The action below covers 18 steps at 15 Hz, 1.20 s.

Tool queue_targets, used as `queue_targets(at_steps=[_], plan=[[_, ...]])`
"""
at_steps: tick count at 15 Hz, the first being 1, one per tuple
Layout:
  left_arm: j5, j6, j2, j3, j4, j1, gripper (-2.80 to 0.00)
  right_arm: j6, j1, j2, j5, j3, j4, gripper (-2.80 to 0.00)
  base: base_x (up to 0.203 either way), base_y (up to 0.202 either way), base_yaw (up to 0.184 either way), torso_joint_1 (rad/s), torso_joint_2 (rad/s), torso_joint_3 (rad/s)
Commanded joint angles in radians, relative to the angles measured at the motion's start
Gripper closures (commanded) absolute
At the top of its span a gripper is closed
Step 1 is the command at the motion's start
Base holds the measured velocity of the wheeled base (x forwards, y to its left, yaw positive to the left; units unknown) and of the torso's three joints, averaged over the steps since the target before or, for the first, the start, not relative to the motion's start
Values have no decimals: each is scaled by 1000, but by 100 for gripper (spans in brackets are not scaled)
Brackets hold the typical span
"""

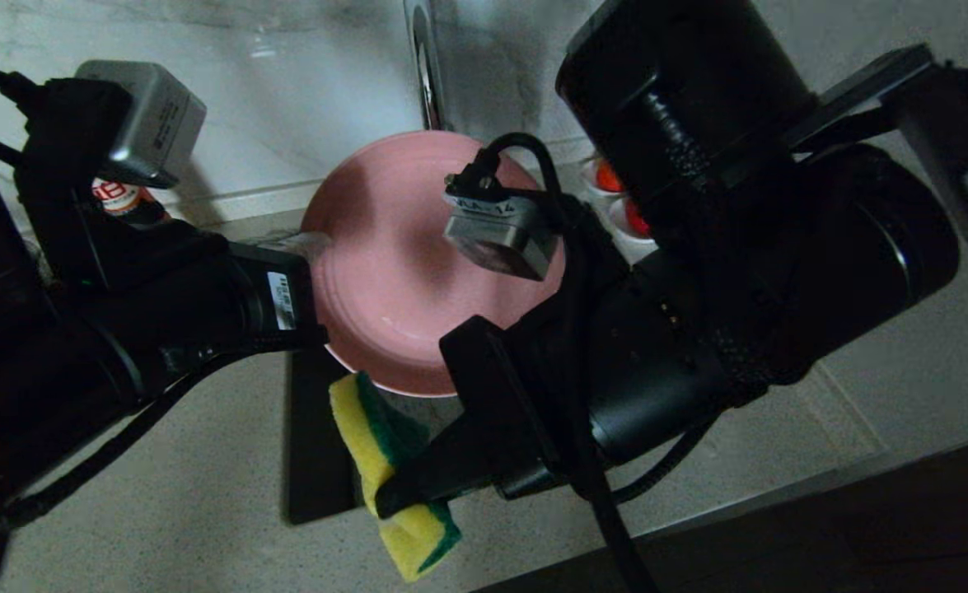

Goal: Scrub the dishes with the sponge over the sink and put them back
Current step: Wipe the plate

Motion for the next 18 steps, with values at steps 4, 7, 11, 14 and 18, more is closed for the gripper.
queue_targets(at_steps=[4,7,11,14,18], plan=[[25,0,1,9,-17,-1,0,54,-21,37,-36,1,-30,0,0,0,0,0,0,0],[25,-3,-15,19,-17,-2,0,53,-35,41,-36,1,-33,0,0,0,0,0,0,0],[25,-5,-17,43,-35,-11,0,52,-37,54,-36,1,-71,0,0,0,0,0,0,0],[22,-9,-26,71,-38,-24,0,52,-37,69,-36,1,-96,0,0,0,0,0,0,0],[17,-14,-44,67,-37,-37,0,52,-53,93,-37,1,-105,0,0,0,0,0,0,0]])
